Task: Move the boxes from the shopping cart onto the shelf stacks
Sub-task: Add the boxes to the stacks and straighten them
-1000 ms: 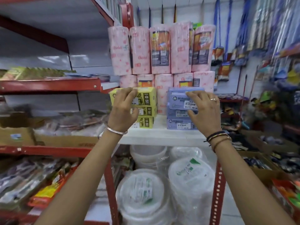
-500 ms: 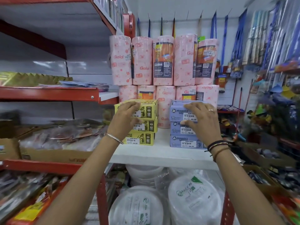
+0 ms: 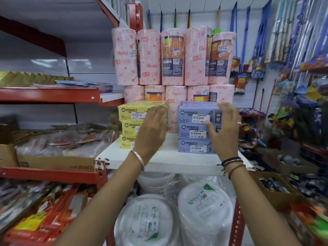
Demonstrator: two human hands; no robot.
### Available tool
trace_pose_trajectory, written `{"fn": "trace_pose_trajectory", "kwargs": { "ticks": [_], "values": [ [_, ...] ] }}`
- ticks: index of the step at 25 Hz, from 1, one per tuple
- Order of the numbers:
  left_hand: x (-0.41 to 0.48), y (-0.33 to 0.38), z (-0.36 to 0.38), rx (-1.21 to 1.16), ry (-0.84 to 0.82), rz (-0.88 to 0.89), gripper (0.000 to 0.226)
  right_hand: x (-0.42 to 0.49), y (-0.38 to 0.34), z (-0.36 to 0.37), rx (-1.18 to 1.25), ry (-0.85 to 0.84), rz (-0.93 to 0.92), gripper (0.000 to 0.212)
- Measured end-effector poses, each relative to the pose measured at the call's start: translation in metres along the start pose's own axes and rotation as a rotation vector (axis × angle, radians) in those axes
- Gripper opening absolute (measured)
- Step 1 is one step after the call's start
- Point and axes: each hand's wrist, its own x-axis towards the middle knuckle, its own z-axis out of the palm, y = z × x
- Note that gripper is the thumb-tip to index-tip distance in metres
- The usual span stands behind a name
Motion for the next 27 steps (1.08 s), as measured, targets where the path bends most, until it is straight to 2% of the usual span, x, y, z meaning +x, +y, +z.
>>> {"fn": "trace_pose_trajectory", "kwargs": {
  "ticks": [2,5,10,13,19,27],
  "values": [
    [0.005,0.025,0.02,-0.066,-0.087,-0.059,0.041,-0.009,0.004,-0.006,0.043,0.04,0.209,0.058],
    [0.008,0.034,0.05,-0.112,-0.19,-0.262,0.054,-0.015,0.013,-0.007,0.089,-0.076,0.441,0.06],
    [0.001,0.035,0.063,-0.147,-0.136,-0.323,0.058,-0.014,0.022,-0.011,0.045,-0.071,0.348,0.031],
    [0.003,0.038,0.063,-0.118,-0.106,-0.341,0.057,-0.011,0.025,-0.015,0.051,-0.043,0.331,0.02],
    [0.002,0.034,0.068,-0.108,-0.074,-0.334,0.057,-0.008,0.03,-0.012,0.027,-0.033,0.307,0.02],
    [0.004,0.033,0.069,-0.112,-0.055,-0.326,0.055,-0.004,0.028,-0.016,-0.068,-0.084,0.269,0.036]
  ]
}}
